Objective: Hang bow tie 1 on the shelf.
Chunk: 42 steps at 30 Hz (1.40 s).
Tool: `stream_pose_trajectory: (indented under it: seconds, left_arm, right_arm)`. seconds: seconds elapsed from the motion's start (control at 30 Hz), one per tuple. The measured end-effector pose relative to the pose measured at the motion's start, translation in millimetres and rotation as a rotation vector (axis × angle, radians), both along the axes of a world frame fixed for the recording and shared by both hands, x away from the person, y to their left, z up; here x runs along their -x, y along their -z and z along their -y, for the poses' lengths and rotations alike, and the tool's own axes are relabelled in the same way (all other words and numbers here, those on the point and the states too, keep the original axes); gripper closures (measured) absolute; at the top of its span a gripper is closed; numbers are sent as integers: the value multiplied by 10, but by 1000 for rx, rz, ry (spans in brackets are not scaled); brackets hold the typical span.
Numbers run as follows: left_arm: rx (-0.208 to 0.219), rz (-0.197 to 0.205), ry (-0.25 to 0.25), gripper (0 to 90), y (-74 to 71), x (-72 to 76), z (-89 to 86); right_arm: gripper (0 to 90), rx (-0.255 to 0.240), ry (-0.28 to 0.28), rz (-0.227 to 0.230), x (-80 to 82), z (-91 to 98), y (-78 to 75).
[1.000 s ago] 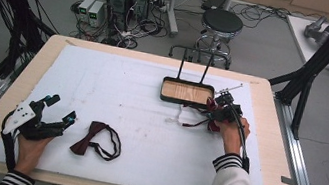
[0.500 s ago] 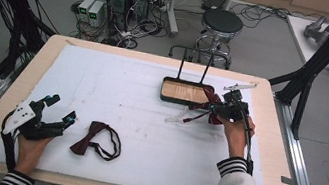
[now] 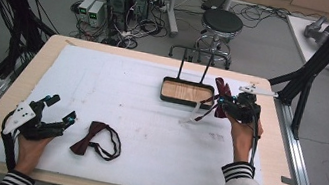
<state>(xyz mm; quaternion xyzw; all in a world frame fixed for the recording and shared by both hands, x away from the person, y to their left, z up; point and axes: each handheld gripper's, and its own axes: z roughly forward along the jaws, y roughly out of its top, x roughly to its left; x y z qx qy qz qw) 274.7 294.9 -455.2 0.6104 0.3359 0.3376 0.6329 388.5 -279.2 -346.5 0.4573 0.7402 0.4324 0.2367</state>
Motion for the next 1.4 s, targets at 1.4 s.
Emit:
stream_pose_trajectory:
  seconds: [1.4]
  left_arm:
    - [-2,-10,-4,155,-3,-11,2]
  right_arm:
    - [751,28,59,278,-102,9,-519]
